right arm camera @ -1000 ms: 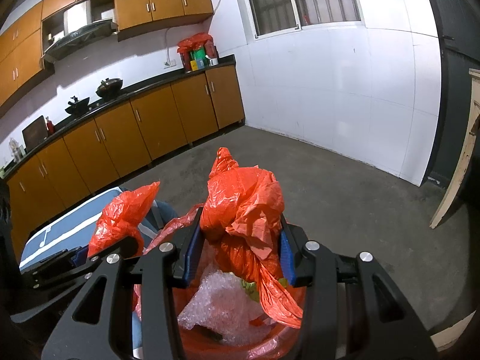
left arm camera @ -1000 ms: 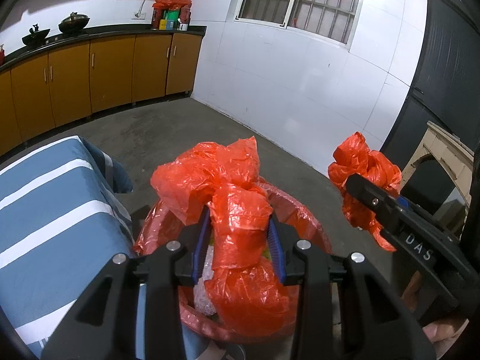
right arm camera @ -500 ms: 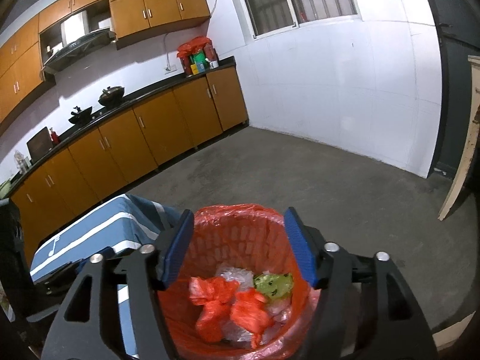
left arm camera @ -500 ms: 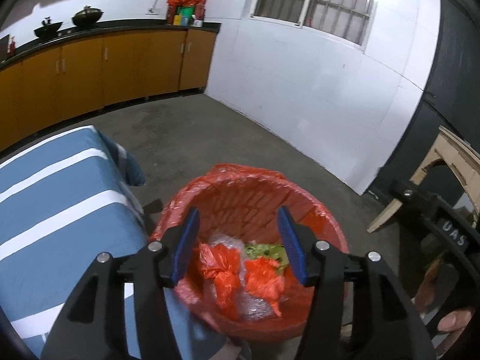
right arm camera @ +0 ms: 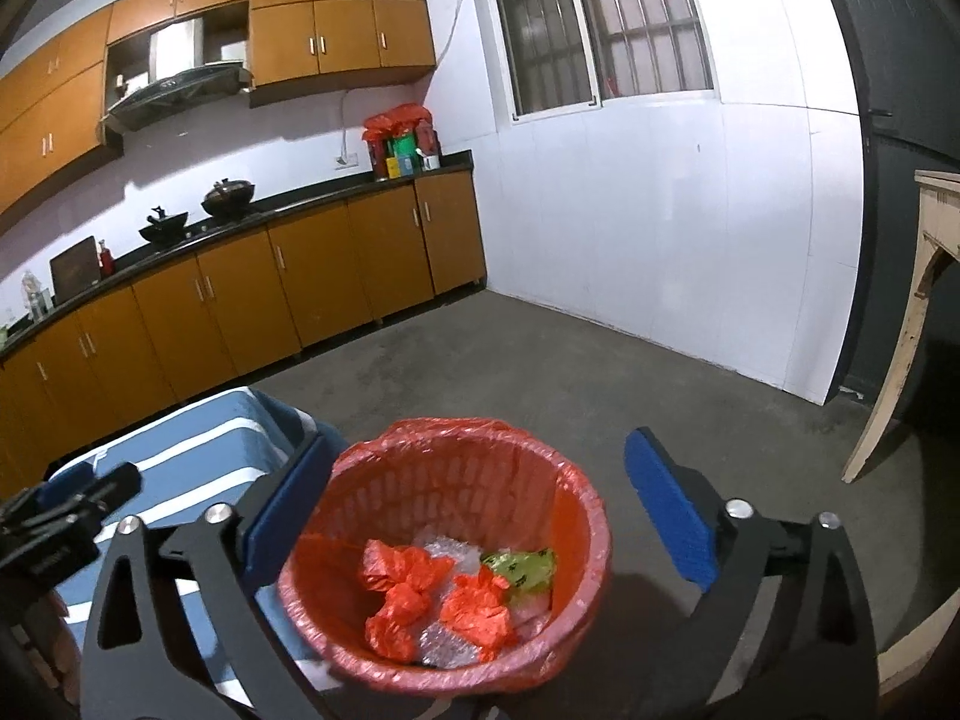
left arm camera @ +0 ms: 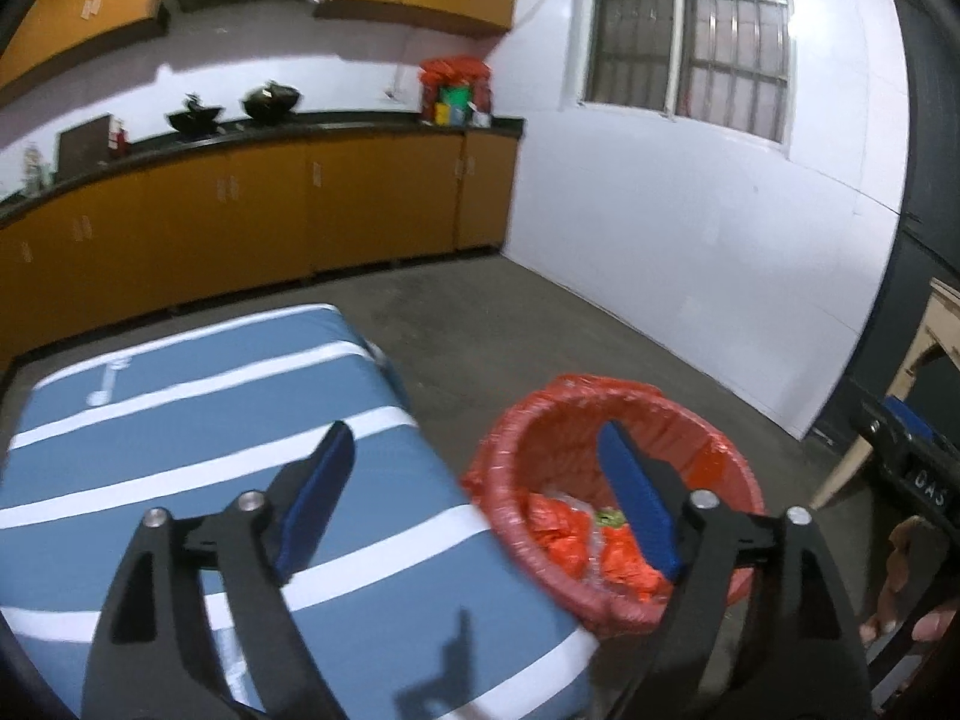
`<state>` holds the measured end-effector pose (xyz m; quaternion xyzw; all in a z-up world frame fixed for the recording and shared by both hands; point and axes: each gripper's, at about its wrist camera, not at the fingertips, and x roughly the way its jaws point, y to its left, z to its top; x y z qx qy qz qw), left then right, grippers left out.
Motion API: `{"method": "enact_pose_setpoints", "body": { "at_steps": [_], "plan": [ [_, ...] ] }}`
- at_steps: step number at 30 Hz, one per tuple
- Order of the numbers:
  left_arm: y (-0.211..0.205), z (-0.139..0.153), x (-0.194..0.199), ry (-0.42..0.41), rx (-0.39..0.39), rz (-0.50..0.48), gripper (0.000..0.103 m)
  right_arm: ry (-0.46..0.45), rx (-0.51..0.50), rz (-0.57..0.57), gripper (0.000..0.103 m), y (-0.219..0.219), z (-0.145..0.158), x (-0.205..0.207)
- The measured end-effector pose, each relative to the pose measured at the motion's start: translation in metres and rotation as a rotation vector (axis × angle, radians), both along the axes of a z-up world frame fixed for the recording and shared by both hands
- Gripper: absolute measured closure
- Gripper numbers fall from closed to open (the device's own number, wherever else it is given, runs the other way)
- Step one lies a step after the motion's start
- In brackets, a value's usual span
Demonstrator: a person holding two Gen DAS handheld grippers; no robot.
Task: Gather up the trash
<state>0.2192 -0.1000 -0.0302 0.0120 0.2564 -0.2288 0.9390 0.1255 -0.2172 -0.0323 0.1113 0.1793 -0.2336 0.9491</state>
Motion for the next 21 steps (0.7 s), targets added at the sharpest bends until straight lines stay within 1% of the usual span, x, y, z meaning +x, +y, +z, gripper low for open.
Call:
{"method": "enact_pose_setpoints", "body": {
  "at_steps": [4, 6, 9, 14, 21],
  "plan": [
    [0.027, 0.007, -0.022, -0.043, 0.005, 0.079, 0.006, 0.020, -0.077, 0.007, 0.002, 0.023, -0.001, -0.006],
    [0.040, 0.010, -0.034, -0.064, 0.011, 0.115, 0.004, 0.035, -0.108, 0.014, 0.002, 0.034, -0.002, -0.008],
    [0.057, 0.012, -0.049, -0.086, 0.020, 0.163, 0.004, 0.043, -0.126, 0.034, 0.002, 0.047, -0.002, -0.012],
    [0.080, 0.012, -0.068, -0.090, 0.028, 0.242, 0.004, 0.040, -0.134, 0.068, 0.002, 0.064, -0.002, -0.020],
    [0.103, 0.011, -0.089, -0.103, 0.048, 0.316, 0.004, 0.051, -0.132, 0.099, 0.002, 0.081, -0.004, -0.031]
  ]
}}
